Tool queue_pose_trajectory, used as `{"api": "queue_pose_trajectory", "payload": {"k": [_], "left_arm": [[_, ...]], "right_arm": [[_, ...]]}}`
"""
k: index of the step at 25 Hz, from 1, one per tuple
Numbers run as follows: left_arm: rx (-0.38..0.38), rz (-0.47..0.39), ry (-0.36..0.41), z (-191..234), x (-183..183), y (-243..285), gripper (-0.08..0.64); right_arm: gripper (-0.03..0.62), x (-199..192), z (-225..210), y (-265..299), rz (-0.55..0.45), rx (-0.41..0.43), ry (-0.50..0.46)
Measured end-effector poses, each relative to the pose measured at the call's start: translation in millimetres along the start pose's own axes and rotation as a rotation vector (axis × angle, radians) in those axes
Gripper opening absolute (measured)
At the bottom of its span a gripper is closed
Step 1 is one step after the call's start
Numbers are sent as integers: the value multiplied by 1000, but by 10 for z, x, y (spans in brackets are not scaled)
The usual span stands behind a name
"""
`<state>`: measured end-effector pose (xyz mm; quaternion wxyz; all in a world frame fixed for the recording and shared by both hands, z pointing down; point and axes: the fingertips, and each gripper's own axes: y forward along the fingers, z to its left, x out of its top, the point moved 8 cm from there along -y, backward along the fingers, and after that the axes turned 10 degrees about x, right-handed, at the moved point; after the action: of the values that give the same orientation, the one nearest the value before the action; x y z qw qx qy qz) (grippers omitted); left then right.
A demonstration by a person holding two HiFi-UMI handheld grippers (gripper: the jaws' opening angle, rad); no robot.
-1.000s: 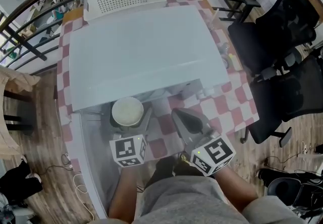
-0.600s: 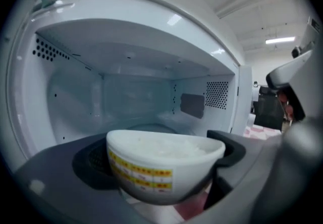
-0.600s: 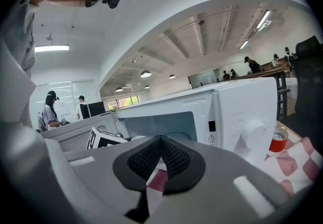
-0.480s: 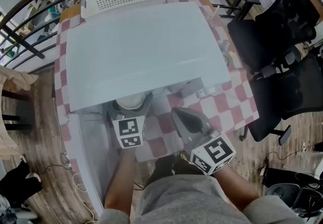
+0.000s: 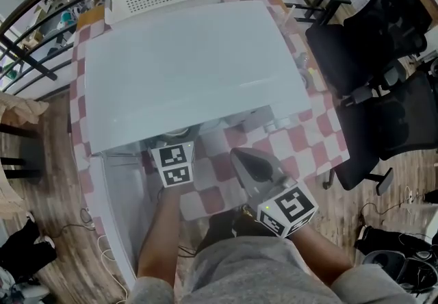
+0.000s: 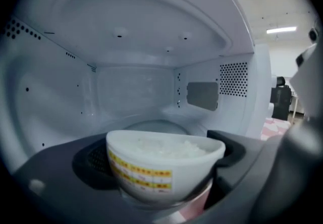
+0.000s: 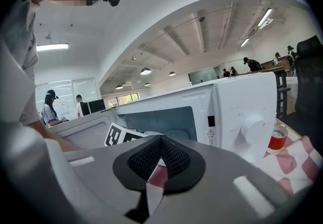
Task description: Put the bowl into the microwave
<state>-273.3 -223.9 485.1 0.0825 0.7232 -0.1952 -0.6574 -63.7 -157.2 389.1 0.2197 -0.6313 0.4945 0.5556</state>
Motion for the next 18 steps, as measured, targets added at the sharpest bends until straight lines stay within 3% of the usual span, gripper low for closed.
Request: {"api": "queue_pose_trajectory", "payload": {"k": [12,18], "left_arm": [[59,30,32,70,5,84,543],[69,74,125,45,37,67,541]], "right_arm": [[0,11,28,-10,3,5,-7],[0,33,43,-42,-6,-1,-10]]}}
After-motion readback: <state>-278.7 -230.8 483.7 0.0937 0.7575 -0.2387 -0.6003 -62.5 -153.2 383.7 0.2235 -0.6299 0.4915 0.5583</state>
